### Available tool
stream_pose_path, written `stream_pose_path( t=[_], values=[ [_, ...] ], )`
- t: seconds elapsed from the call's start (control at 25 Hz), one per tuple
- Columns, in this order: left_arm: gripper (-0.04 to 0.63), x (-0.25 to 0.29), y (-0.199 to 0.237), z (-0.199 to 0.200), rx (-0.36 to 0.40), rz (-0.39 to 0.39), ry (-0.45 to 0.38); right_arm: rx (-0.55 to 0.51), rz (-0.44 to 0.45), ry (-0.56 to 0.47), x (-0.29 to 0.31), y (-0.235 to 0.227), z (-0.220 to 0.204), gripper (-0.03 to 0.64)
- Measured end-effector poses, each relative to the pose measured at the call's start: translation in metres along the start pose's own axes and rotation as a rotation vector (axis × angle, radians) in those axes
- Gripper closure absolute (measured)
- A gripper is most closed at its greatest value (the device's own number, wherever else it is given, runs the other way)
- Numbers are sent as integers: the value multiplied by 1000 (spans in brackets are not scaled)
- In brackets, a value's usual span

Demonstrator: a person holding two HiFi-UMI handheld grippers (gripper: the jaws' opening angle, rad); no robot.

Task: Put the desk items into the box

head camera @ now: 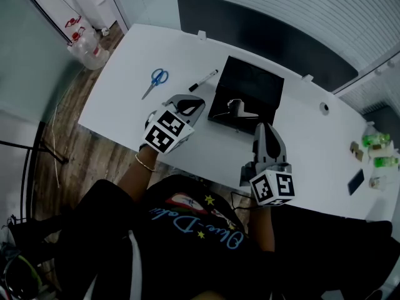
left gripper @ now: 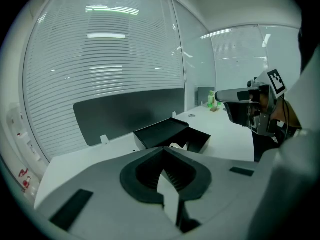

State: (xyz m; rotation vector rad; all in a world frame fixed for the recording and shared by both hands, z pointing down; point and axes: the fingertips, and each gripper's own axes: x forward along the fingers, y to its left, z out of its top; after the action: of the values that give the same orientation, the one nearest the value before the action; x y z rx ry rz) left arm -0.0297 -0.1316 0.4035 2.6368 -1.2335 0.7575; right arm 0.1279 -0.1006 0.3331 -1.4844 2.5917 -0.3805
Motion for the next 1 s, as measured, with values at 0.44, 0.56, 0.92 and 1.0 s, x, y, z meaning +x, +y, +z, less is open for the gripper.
stream_pose_path(
  t=[0.44,0.56,0.92,1.0],
  values=[
    [588,-16,6,-2,-29,51,-10,-4,31,4,0,8,0,606],
    [588,-21,7,-2,-38,64,-11,7,37,9,0,10,-1,606],
    [588,-38,13,-11,-52,105,-14,5,73,12,1,23,-5,606],
    [588,-41,14,-12,-52,111,-12,6,73,12,1,25,-5,606]
  ],
)
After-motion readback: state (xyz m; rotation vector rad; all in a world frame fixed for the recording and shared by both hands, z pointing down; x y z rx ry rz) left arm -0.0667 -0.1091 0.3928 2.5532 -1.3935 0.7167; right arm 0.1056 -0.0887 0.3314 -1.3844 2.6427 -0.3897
